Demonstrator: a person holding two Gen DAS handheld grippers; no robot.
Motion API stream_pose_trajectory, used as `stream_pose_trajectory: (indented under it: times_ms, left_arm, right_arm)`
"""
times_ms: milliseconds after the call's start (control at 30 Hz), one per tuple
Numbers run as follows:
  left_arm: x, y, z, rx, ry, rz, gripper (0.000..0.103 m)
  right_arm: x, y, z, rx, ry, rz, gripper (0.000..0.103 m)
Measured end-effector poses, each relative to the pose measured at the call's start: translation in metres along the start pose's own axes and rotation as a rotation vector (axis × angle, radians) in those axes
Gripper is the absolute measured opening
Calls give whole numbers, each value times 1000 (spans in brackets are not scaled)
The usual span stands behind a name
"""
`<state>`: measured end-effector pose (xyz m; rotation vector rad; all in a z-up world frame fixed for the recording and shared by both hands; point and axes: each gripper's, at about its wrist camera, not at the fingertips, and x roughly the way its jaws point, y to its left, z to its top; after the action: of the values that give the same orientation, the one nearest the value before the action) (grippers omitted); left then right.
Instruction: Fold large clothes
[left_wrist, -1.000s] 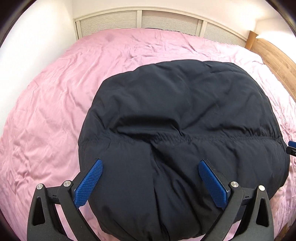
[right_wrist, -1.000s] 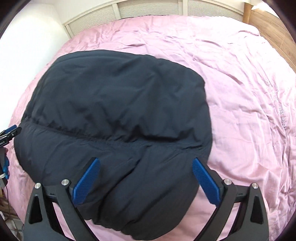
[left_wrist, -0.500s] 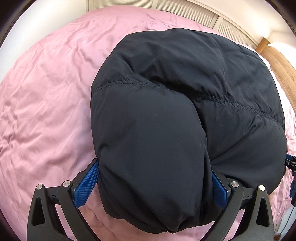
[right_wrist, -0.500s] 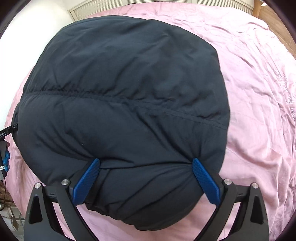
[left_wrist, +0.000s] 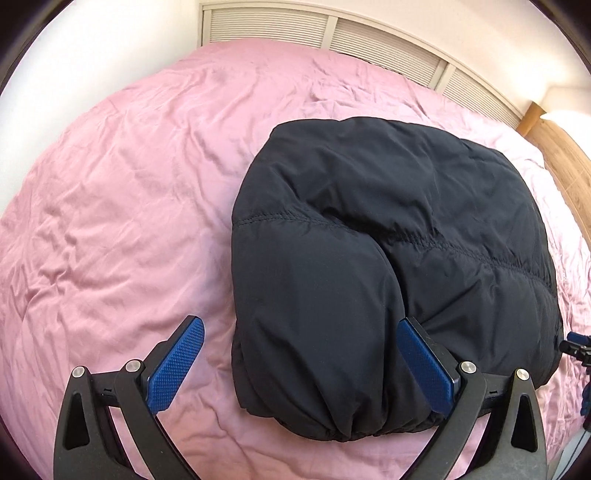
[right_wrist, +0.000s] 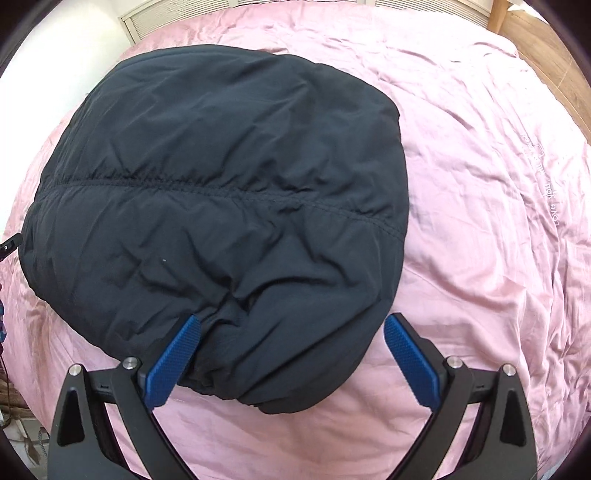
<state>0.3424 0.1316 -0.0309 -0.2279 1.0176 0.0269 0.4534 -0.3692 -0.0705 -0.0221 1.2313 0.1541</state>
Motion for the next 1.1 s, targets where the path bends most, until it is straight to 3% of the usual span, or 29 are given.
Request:
stream_pose_trajectory:
  times_ms: [133,267,400,600,967,1100]
  left_arm:
    - [-6,-6,3,2,-1,-47,102]
    - [-8,-42,2,39,4,-110,102]
    - [19,-57,6,76,49,-130,102]
    - [67,-39,6,48,137,-103,102]
    - [91,-34,10,43,177,-130,102]
    - [76,-27,21,38,178,-125,102]
  right_arm:
    - [-6,23,21,-13,-1,26,101]
    - [3,43,37,-34,11,37,101]
    - [20,55,44,-48,21,47,101]
    - [39,59,47,-55,40,59,101]
    - [35,41,35,-25,80,56,101]
    - [30,34,39,-23,105,23,101]
